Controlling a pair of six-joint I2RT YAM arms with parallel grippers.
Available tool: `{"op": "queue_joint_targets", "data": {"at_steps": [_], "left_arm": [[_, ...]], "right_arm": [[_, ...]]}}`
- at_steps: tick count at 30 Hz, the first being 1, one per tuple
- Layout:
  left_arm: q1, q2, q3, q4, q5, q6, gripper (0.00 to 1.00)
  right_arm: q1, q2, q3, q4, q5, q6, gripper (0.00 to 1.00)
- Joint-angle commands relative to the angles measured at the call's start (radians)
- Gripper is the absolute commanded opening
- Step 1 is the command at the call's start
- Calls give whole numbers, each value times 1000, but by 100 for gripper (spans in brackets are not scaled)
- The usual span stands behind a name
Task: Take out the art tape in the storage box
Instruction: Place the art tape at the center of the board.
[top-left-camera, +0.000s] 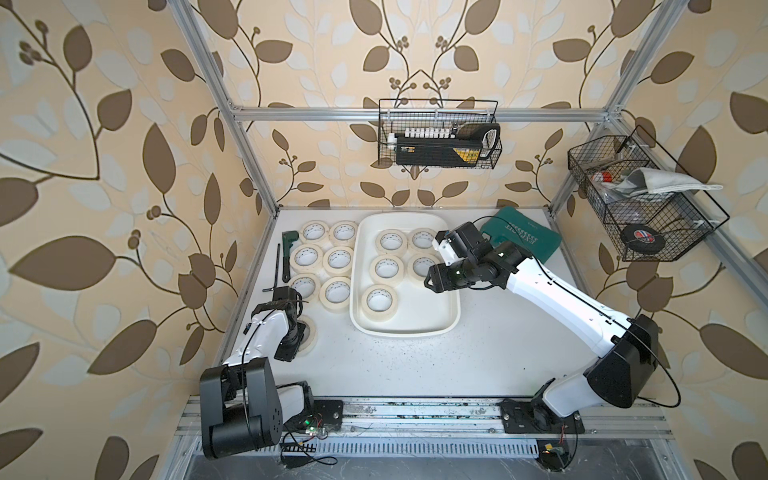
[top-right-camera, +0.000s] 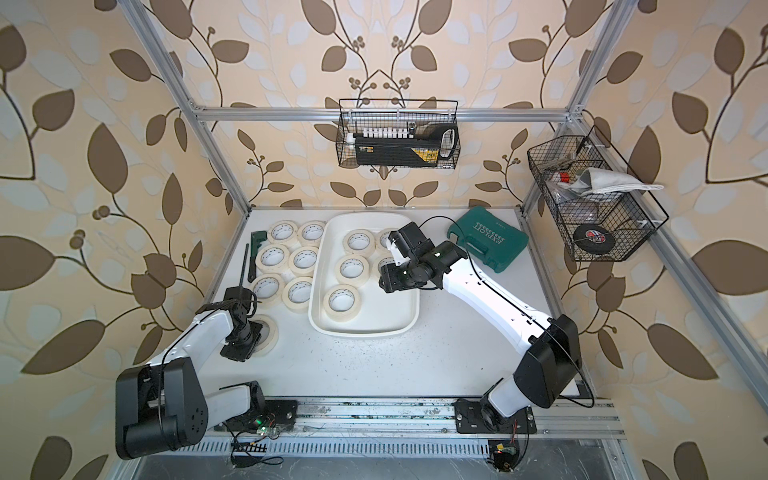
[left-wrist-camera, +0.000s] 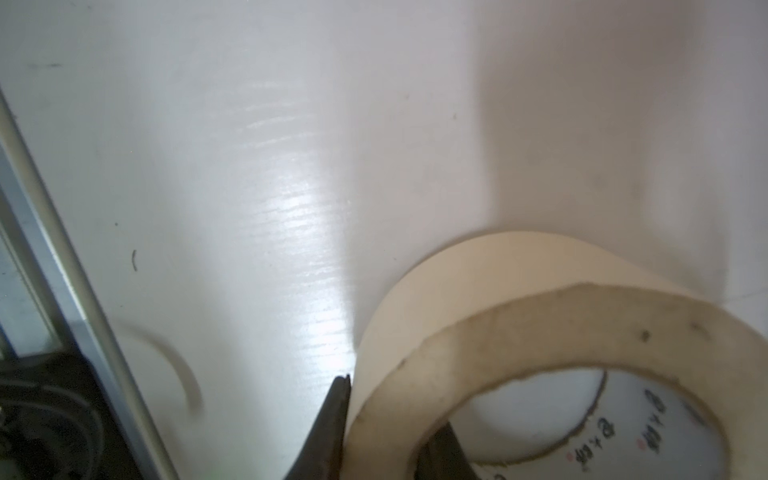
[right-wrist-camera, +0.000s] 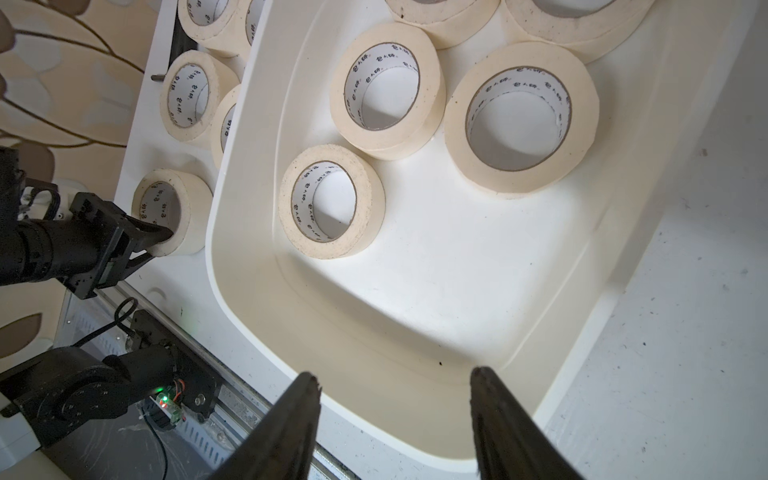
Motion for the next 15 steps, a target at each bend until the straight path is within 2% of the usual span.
{"op": "queue_joint_targets", "data": {"at_steps": [1,5,7,8,13,15], "left_arm": [[31,-4,-21,37,13,25,26],[43,-13,-23,48,18,38,38],[46,-19,-16,42,16,42,49],[46,-22,-12,37,14,42,52],[46,-53,16,19,16,26,80],[46,-69,40,0,9,27,85]], "right_arm": [[8,19,-17,15,-16,12,60],[15,33,-16,18,-20,14,60],[16,41,-16,20,-21,16,60],[17,43,-15,22,-23,17,60],[25,59,-14,34,-27,27,60],[26,67,-10,36,-30,28,60]]}}
